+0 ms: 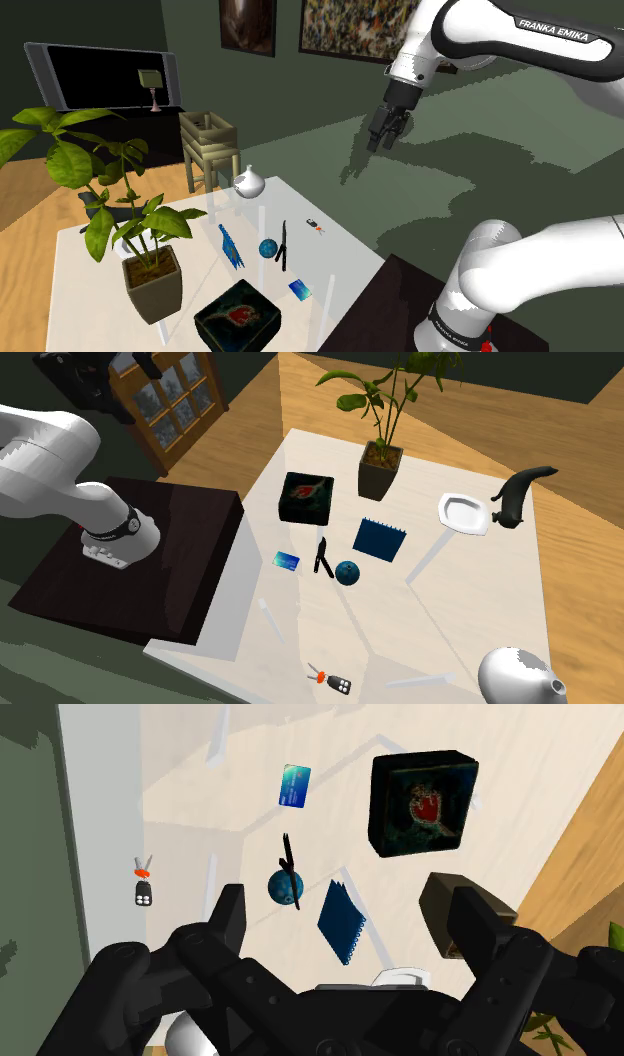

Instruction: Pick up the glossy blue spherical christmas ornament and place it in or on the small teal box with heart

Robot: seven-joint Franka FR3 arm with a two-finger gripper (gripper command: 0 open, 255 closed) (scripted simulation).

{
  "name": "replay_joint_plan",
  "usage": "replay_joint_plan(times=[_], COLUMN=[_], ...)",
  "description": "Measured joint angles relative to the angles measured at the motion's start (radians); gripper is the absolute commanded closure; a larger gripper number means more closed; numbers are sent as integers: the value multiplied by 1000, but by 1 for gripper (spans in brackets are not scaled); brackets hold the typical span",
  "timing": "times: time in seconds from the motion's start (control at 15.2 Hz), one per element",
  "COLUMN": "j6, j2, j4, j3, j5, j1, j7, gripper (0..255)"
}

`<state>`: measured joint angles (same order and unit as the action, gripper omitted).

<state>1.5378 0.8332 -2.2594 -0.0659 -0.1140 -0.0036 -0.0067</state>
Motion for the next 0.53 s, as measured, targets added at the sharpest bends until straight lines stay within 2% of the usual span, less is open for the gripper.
replay_joint_plan(times=[0.2, 0.53], j6=[43, 205], j2=[-15, -76], j4=[-28, -126], j3=[-1, -7], j5=[3, 13], j1=[4, 19], j7=[-15, -77], gripper=[0, 0])
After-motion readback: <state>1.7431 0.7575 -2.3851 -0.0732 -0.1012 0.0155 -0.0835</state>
